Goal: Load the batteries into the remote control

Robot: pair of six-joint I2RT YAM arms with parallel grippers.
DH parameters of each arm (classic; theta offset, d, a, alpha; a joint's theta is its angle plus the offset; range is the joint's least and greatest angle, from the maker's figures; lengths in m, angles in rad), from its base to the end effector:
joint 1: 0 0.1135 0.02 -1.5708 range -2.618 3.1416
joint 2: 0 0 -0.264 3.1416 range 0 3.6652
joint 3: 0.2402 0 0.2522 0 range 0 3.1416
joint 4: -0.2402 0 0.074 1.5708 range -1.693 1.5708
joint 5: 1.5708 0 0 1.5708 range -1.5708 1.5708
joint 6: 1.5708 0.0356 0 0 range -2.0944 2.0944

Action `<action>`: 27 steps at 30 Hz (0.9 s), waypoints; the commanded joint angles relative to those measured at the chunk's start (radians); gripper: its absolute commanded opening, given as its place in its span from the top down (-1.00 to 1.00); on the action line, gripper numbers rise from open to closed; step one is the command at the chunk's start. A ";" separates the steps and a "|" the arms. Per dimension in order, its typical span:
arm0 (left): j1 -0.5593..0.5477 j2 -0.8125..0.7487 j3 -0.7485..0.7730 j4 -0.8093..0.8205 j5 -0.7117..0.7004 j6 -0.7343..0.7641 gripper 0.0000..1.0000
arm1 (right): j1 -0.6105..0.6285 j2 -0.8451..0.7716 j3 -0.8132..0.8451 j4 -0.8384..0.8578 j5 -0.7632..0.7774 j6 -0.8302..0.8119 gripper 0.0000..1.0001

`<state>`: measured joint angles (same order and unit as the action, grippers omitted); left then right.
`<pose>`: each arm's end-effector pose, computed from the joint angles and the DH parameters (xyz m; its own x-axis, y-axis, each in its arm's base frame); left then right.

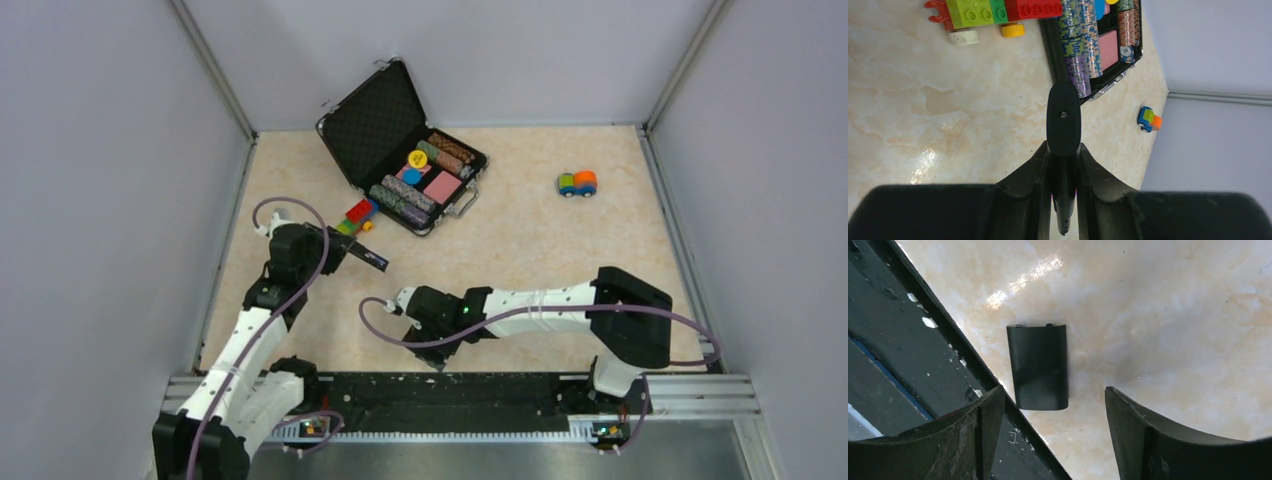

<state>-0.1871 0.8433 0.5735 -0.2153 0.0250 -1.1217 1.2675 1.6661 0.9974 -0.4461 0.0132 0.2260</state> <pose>0.1899 -0.0369 0.2521 -0.3860 -0.8435 -0.3736 -0.3226 0.5028 -0.8020 0.0969 0.3079 0.1731 -0.4748 -0.7669 -0.4318 -0.8682 0.4885 0.0871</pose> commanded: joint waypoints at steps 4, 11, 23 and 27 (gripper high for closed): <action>0.049 0.017 0.023 0.057 0.089 0.012 1.00 | 0.043 0.043 0.071 -0.022 0.054 -0.077 -0.42; 0.067 0.024 0.003 0.076 0.111 0.003 1.00 | 0.067 0.088 0.071 -0.052 0.110 -0.062 -0.19; 0.074 0.027 -0.012 0.095 0.139 0.005 1.00 | 0.069 0.082 0.056 -0.060 0.124 0.026 0.30; 0.074 0.038 -0.020 0.120 0.177 0.017 1.00 | 0.062 0.013 0.052 -0.056 0.166 0.068 0.36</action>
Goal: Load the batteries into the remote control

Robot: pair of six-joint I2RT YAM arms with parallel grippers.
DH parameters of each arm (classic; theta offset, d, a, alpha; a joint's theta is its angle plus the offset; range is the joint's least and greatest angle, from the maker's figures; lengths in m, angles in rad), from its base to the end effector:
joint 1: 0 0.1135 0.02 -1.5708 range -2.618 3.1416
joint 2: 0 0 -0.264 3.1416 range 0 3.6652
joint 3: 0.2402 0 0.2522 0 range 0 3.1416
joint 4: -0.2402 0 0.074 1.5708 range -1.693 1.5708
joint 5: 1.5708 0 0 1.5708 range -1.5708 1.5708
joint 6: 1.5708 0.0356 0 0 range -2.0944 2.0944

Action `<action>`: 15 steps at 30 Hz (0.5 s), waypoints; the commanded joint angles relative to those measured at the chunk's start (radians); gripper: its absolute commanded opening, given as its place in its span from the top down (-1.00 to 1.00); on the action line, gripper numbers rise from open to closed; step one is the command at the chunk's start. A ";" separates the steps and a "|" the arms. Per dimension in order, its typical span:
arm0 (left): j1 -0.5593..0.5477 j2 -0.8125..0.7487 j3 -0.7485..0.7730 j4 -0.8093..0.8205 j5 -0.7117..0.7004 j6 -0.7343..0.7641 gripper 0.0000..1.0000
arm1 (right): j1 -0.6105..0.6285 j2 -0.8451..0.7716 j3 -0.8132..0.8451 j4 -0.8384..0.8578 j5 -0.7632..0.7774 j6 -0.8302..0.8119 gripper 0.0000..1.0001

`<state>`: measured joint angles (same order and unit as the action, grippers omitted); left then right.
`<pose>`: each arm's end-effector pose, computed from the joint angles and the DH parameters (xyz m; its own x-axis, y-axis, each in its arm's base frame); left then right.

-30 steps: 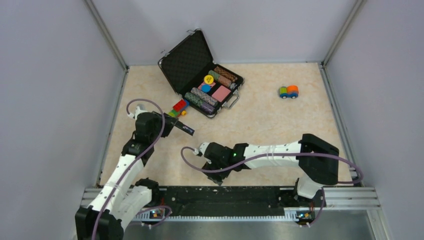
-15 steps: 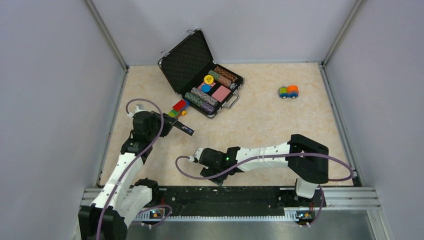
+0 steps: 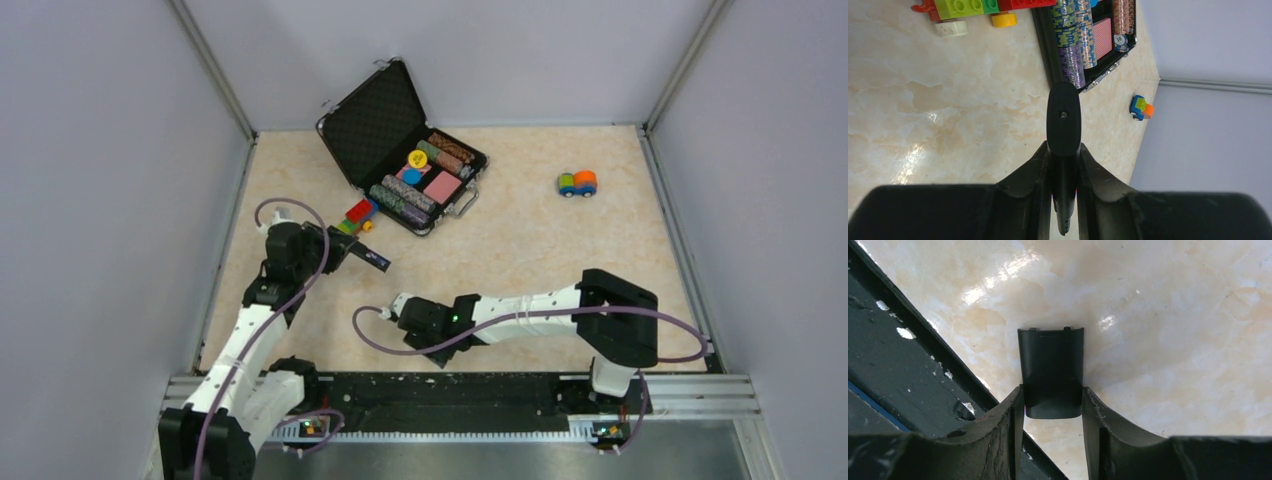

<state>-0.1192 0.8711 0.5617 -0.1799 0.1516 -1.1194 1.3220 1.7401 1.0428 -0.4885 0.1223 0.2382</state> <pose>0.1959 -0.0289 0.2467 -0.4285 -0.8446 -0.3212 -0.3109 0.4715 -0.8252 0.0859 0.3206 0.1611 -0.4461 -0.8047 -0.3916 -0.8700 0.4926 -0.0213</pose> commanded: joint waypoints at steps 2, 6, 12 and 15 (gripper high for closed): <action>0.006 0.024 -0.015 0.127 0.100 0.027 1.00 | -0.004 -0.139 -0.009 -0.007 0.062 0.079 0.36; 0.005 0.083 -0.018 0.265 0.288 0.069 1.00 | -0.044 -0.343 -0.048 -0.006 0.069 0.099 0.36; -0.021 0.184 -0.012 0.477 0.532 0.112 1.00 | -0.092 -0.535 -0.011 -0.075 0.082 0.088 0.36; -0.062 0.193 0.007 0.513 0.555 0.183 1.00 | -0.099 -0.531 0.049 -0.127 0.113 0.103 0.35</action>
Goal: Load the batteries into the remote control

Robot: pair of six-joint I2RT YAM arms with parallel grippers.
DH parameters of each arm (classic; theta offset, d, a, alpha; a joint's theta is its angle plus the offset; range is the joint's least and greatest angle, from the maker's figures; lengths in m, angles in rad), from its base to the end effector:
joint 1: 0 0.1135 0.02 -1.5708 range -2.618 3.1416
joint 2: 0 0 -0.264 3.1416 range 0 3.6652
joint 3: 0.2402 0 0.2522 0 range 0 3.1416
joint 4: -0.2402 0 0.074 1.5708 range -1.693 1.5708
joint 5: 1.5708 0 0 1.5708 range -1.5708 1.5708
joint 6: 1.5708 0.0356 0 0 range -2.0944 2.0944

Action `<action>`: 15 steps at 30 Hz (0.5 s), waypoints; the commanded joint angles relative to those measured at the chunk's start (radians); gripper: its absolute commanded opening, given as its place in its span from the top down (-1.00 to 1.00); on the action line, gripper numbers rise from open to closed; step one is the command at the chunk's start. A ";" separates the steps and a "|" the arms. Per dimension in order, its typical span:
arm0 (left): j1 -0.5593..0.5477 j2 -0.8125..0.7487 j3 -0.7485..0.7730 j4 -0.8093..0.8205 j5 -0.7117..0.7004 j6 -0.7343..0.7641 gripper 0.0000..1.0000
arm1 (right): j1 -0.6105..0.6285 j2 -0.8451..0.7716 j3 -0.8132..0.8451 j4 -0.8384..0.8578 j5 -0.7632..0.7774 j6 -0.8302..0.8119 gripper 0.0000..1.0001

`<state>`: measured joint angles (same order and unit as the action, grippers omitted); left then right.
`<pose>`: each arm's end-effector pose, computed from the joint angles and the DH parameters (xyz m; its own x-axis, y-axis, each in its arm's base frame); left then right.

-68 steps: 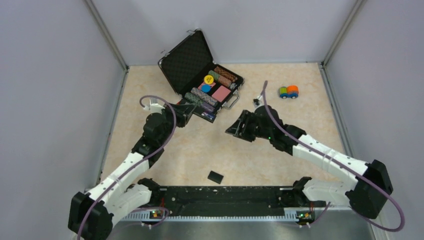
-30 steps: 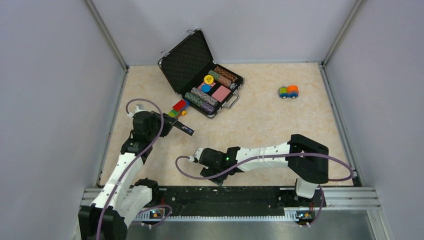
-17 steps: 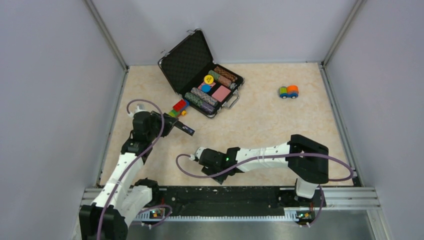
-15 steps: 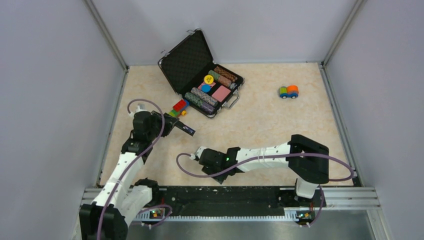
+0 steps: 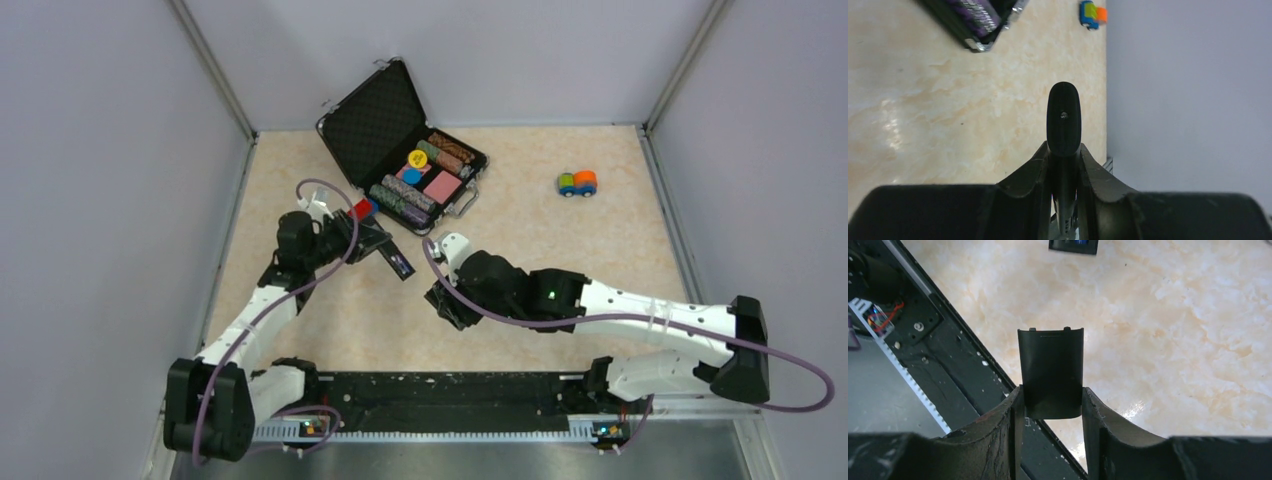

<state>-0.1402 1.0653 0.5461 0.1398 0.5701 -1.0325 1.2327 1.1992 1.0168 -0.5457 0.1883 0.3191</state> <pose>0.2262 -0.0513 0.2365 -0.7152 -0.6290 -0.3046 0.0000 0.4359 -0.9000 0.0916 0.2405 0.3015 -0.4858 -0.4525 -0.7478 -0.7667 0.6315 0.1159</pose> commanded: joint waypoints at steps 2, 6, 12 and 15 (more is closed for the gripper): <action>-0.083 0.001 0.043 0.192 0.146 0.148 1.00 | -0.010 0.014 0.112 -0.080 0.063 0.034 0.35; -0.199 -0.018 0.071 0.149 0.106 0.284 1.00 | -0.010 0.028 0.146 -0.082 0.132 0.048 0.35; -0.290 -0.041 0.064 0.189 0.016 0.310 1.00 | -0.009 0.054 0.156 -0.054 0.198 0.050 0.35; -0.310 -0.057 0.054 0.223 -0.011 0.298 1.00 | -0.010 0.059 0.152 -0.028 0.206 0.066 0.35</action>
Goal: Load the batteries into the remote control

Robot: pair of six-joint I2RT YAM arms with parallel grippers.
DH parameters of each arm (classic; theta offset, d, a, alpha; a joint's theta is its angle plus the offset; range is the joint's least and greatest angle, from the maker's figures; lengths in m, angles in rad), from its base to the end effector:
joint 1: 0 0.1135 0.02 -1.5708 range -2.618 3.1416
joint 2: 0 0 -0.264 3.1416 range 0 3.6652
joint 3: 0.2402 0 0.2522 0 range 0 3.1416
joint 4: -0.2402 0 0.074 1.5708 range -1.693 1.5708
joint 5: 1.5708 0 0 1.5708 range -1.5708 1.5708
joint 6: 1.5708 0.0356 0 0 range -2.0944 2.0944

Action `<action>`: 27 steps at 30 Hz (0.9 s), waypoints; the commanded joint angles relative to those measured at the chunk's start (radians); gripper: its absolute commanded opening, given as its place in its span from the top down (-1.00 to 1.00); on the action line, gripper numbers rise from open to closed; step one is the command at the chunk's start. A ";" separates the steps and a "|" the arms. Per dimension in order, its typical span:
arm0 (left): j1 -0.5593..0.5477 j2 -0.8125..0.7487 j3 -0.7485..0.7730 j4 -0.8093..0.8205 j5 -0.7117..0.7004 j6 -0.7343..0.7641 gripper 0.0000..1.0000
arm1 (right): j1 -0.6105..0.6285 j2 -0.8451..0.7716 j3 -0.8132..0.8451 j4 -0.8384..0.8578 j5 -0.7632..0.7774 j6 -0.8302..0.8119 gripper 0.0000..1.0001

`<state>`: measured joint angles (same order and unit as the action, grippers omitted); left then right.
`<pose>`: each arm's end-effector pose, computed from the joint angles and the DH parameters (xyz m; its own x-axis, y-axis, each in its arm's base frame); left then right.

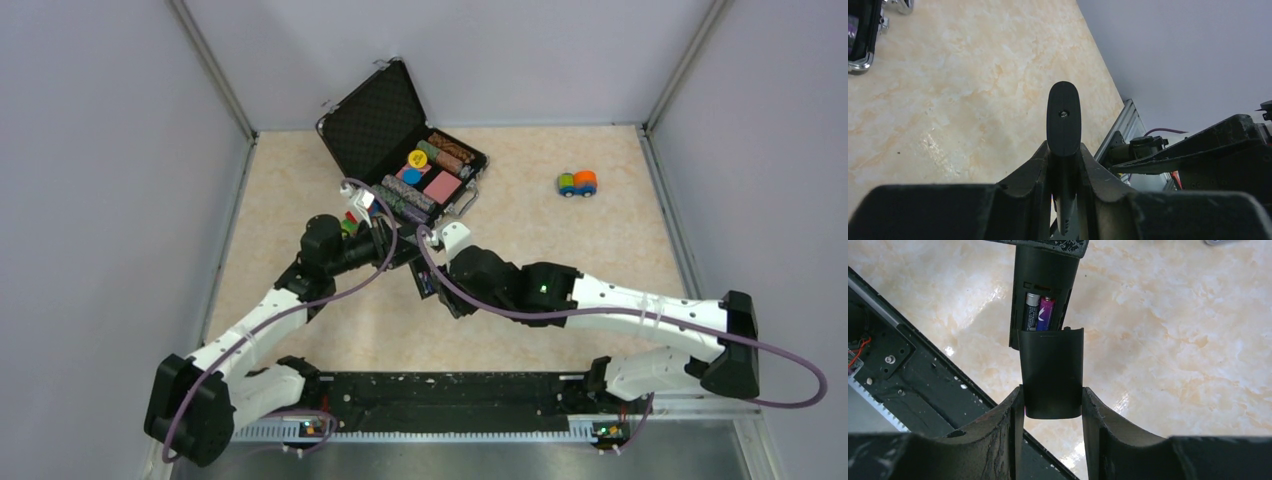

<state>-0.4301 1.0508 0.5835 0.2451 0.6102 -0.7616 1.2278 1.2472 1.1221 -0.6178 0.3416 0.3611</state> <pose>0.2053 -0.1166 0.2631 -0.7314 -0.2867 -0.6188 0.4768 0.4338 -0.7645 0.1006 0.2463 0.3200 -0.4970 -0.4019 -0.7691 -0.6721 0.7389 0.0482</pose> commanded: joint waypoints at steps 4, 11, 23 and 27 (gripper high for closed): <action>-0.038 -0.057 0.018 0.128 -0.066 0.019 1.00 | -0.004 0.022 0.041 0.073 0.057 0.047 0.34; -0.049 -0.059 0.020 0.147 -0.084 0.018 1.00 | -0.004 0.039 0.040 0.138 0.074 0.071 0.34; -0.057 -0.066 0.018 0.150 -0.088 0.019 1.00 | -0.011 0.075 0.044 0.158 0.097 0.094 0.33; -0.057 -0.072 0.018 0.148 -0.091 0.019 1.00 | -0.013 0.081 0.041 0.158 0.079 0.105 0.34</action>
<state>-0.4812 1.0092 0.5835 0.3149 0.5289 -0.7559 1.2270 1.3190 1.1221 -0.4946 0.4175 0.4438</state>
